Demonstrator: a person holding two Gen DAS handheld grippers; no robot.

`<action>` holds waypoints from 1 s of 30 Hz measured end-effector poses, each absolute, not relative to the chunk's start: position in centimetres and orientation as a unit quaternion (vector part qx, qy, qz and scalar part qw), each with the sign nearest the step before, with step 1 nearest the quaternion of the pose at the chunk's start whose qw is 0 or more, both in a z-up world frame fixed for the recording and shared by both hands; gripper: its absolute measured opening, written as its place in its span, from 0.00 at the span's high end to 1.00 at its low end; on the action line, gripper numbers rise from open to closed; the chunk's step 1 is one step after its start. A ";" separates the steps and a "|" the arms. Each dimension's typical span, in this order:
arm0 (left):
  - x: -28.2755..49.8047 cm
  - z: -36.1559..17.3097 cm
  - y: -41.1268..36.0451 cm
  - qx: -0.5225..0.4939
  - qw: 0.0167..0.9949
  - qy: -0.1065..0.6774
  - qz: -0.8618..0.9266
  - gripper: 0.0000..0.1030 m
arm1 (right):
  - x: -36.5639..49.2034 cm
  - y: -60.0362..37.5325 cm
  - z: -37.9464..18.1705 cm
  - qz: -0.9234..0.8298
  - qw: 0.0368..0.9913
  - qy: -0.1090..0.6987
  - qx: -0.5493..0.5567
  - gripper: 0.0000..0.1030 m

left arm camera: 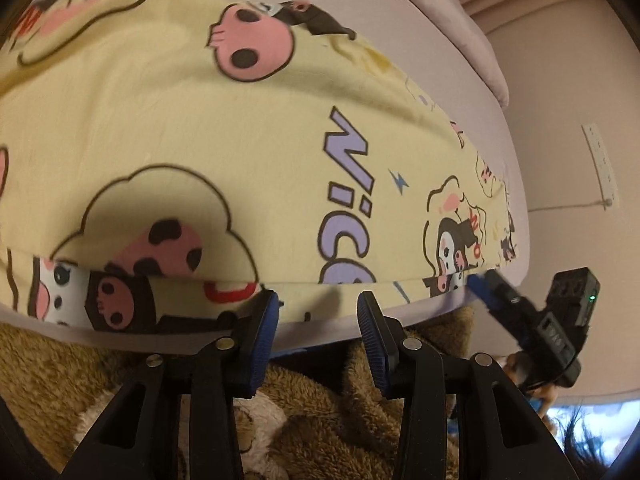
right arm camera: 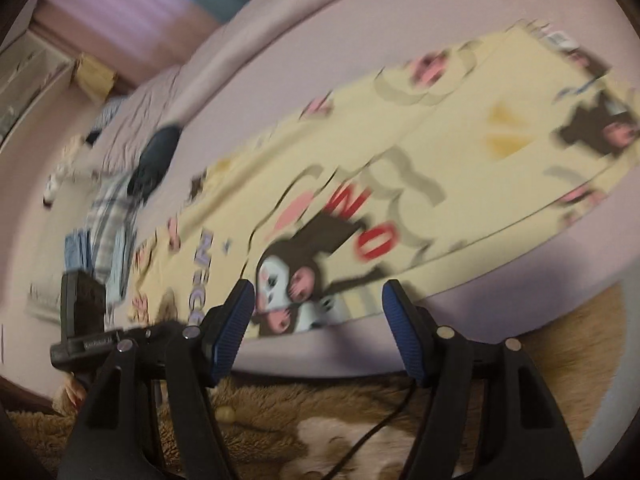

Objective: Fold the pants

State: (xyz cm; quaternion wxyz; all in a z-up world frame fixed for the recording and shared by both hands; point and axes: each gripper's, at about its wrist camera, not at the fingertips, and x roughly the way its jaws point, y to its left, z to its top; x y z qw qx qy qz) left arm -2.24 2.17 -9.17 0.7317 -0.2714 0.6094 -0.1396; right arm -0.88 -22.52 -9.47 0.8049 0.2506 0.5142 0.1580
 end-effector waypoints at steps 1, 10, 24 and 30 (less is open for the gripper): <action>-2.4 -9.2 2.3 -0.275 0.732 0.608 -0.139 0.59 | -0.8 -21.9 -9.9 0.156 0.801 0.522 0.247 0.37; -2.8 -8.8 3.4 -0.296 0.740 0.589 -0.130 0.59 | 0.4 -20.4 -10.5 0.160 0.807 0.493 0.282 0.45; -3.0 -8.8 1.8 -0.324 0.728 0.586 -0.147 0.59 | -1.0 -21.5 -7.1 0.138 0.859 0.401 0.285 0.95; -2.4 -8.5 3.1 -0.366 0.742 0.548 -0.127 0.48 | -1.2 -21.2 -7.0 0.140 0.859 0.404 0.281 0.95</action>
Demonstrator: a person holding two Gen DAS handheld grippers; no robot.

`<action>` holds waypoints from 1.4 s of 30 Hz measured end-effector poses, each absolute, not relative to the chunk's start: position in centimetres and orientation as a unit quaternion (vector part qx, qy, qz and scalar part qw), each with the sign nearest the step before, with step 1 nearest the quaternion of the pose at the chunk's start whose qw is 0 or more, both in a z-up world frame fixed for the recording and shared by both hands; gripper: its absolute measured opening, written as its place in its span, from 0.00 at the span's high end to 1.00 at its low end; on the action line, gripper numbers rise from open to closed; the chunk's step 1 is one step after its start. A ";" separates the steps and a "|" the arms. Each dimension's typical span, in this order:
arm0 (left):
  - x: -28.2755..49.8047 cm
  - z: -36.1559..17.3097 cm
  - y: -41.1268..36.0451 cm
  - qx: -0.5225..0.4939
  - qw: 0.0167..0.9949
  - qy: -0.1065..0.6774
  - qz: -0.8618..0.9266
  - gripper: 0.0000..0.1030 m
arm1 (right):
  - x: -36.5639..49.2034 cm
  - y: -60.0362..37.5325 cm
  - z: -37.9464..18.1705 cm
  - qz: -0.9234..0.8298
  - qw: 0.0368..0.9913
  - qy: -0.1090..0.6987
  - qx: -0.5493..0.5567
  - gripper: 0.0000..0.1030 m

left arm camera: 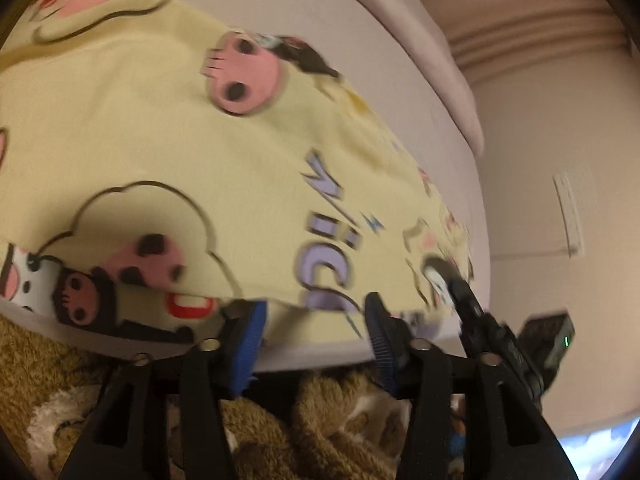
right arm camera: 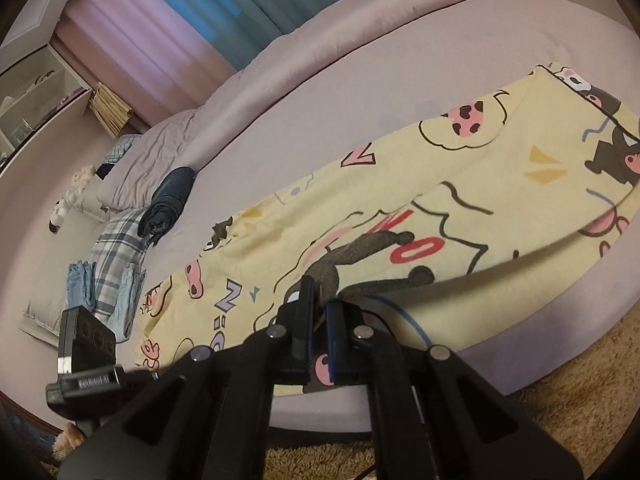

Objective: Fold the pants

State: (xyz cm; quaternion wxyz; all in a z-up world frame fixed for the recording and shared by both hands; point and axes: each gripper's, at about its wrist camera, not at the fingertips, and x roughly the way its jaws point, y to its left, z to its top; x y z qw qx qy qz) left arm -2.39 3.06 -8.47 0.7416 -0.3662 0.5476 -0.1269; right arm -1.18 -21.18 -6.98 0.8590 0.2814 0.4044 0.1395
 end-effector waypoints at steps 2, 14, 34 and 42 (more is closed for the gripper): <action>-2.4 -9.1 3.6 -0.378 0.734 0.553 -0.112 0.48 | -1.2 -21.3 -7.0 0.142 0.858 0.404 0.284 0.95; -2.5 -8.9 4.5 -0.370 0.748 0.542 -0.097 1.00 | -1.5 -21.5 -6.8 0.137 0.859 0.411 0.273 0.95; -3.0 -9.1 3.9 -0.260 0.775 0.573 -0.066 1.00 | -1.0 -24.6 -10.8 0.075 0.824 0.472 0.304 0.88; -3.0 -9.3 4.3 -0.267 0.772 0.573 -0.072 1.00 | -1.1 -28.3 -10.0 0.004 0.845 0.444 0.296 0.88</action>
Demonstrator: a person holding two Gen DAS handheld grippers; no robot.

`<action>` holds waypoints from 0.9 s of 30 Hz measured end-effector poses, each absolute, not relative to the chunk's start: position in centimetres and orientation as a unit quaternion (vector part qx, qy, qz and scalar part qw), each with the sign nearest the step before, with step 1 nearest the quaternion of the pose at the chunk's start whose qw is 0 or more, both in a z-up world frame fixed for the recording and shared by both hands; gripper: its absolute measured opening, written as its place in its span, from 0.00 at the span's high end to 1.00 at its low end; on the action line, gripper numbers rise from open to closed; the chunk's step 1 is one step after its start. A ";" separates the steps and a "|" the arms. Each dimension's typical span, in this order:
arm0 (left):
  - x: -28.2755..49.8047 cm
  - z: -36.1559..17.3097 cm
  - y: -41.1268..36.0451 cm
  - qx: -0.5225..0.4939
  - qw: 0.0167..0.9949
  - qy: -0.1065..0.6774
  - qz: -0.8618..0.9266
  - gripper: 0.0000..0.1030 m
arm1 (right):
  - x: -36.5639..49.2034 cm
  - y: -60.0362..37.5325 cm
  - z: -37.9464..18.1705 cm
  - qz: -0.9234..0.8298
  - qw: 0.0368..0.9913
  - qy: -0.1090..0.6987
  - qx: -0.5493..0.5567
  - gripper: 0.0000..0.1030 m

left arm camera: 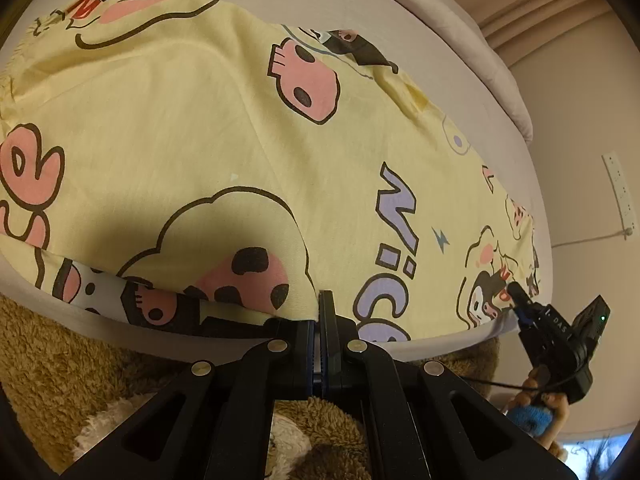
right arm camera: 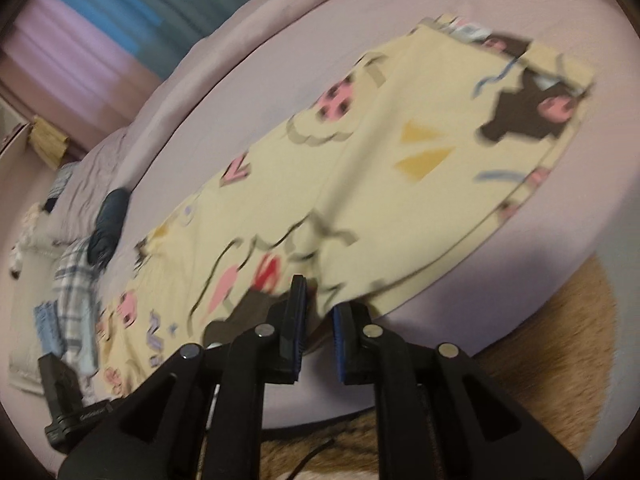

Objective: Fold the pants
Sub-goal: 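Hold the folded edge with the left gripper while the right gripper folds the hem over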

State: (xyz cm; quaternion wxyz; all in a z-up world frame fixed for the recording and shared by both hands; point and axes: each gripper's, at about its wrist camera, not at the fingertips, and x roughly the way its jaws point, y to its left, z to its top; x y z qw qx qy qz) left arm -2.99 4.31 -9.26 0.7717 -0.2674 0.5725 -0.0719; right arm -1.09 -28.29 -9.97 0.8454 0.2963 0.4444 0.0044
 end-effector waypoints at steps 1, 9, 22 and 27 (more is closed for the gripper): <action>-2.9 -9.2 4.2 -0.266 0.772 0.573 -0.072 1.00 | -1.1 -28.8 -10.0 -0.002 0.846 0.441 0.298 0.88; -2.6 -9.1 3.7 -0.256 0.774 0.576 -0.069 1.00 | -0.3 -34.5 -9.5 -0.072 0.858 0.404 0.309 0.88; -2.5 -9.0 3.0 -0.239 0.774 0.582 -0.064 1.00 | 1.0 -44.0 -8.7 -0.164 0.861 0.365 0.314 0.92; -2.5 -8.9 2.6 -0.231 0.774 0.586 -0.060 1.00 | 0.8 -43.6 -6.9 -0.183 0.879 0.353 0.265 0.93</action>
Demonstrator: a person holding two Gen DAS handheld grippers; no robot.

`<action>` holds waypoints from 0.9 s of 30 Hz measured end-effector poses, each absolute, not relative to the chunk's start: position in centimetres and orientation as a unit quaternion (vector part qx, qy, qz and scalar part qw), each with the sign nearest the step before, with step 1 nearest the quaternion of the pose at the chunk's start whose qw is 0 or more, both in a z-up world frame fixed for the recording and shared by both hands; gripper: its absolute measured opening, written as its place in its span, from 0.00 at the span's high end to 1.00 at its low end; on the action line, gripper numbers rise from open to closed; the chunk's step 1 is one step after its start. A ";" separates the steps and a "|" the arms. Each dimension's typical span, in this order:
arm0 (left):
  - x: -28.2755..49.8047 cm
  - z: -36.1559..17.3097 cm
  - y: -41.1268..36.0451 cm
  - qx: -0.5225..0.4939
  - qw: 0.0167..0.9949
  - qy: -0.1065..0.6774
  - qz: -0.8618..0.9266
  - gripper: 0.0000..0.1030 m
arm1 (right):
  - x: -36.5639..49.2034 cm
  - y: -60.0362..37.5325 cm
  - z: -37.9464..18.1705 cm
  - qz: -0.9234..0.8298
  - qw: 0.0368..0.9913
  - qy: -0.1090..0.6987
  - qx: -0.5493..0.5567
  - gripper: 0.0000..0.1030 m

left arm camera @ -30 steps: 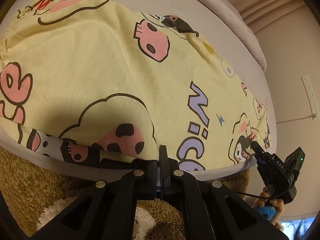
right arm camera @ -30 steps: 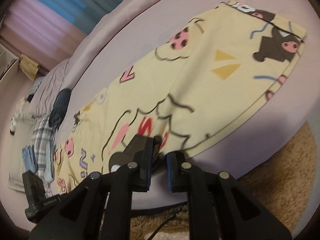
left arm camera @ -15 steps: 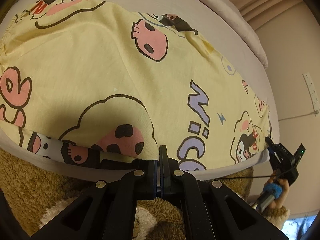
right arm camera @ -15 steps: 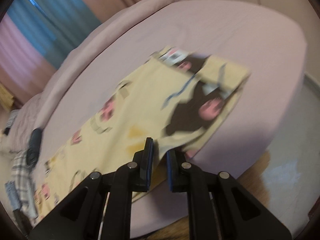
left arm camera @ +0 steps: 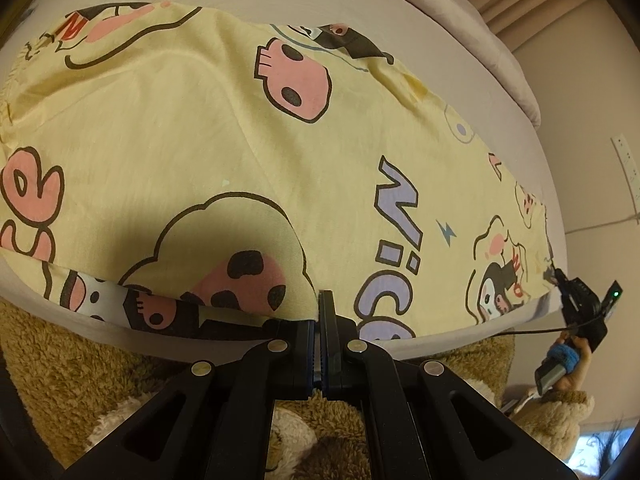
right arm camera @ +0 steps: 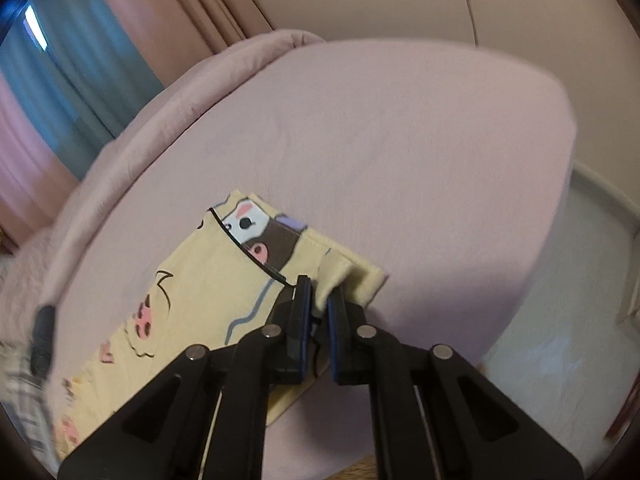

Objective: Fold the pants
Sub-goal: 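Hold the folded edge with the left gripper while the right gripper folds the hem over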

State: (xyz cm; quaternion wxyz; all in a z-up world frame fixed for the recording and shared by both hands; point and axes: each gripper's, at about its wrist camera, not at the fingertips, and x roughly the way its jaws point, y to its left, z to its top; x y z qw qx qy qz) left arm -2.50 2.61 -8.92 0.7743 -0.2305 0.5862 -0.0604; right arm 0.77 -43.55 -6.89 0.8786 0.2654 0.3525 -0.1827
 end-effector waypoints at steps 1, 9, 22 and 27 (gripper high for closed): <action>-2.5 -8.9 2.5 -0.228 0.774 0.587 -0.059 1.00 | 0.6 -43.7 -6.7 -0.182 0.878 0.351 0.270 0.93; -2.3 -8.8 2.2 -0.219 0.774 0.591 -0.060 1.00 | 0.1 -44.2 -8.7 -0.197 0.869 0.358 0.281 0.96; -1.5 -4.1 5.9 -0.231 0.779 0.580 -0.060 0.63 | 2.5 -42.0 -1.4 -0.202 0.890 0.387 0.132 0.41; -2.6 -2.6 12.4 -0.265 0.802 0.535 0.018 0.63 | 5.0 -36.4 -1.2 -0.107 0.898 0.411 0.115 0.41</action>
